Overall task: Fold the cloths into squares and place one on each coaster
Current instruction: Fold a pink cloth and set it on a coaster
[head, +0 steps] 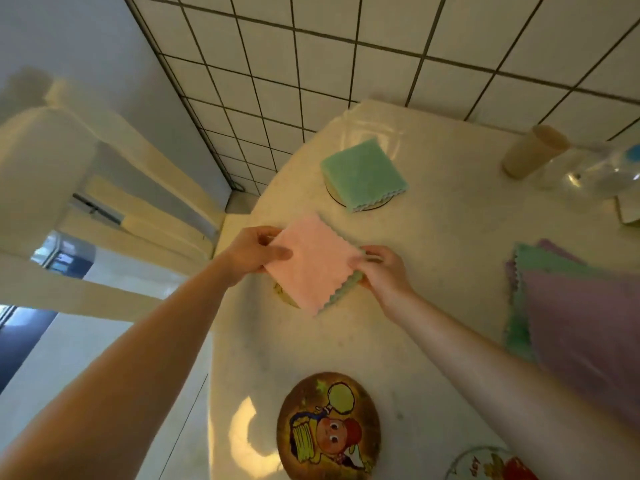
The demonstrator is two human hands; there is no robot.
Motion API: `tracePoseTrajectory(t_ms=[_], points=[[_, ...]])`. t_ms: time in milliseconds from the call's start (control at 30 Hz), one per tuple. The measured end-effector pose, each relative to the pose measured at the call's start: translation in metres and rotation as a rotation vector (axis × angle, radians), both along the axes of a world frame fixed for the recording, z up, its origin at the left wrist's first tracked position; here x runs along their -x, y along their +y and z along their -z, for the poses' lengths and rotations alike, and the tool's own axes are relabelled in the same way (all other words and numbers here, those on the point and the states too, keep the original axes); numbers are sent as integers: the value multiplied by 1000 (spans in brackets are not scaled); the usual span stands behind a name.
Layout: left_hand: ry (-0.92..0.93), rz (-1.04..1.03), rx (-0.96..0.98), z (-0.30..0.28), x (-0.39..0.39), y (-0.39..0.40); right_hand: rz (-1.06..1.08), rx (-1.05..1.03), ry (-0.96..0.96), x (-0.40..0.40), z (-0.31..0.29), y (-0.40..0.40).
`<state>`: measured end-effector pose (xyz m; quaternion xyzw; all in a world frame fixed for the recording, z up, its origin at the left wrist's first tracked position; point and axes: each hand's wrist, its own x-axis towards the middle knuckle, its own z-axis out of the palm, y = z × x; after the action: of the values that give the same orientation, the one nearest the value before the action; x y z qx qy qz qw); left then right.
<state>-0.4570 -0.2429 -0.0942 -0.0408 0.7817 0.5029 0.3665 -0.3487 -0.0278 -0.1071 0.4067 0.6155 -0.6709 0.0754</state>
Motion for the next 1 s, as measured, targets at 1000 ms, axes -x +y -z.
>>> tracePoseTrajectory(t_ms=[1000], points=[[295, -43, 436, 19, -6, 18, -257, -459, -169, 8, 18, -10]])
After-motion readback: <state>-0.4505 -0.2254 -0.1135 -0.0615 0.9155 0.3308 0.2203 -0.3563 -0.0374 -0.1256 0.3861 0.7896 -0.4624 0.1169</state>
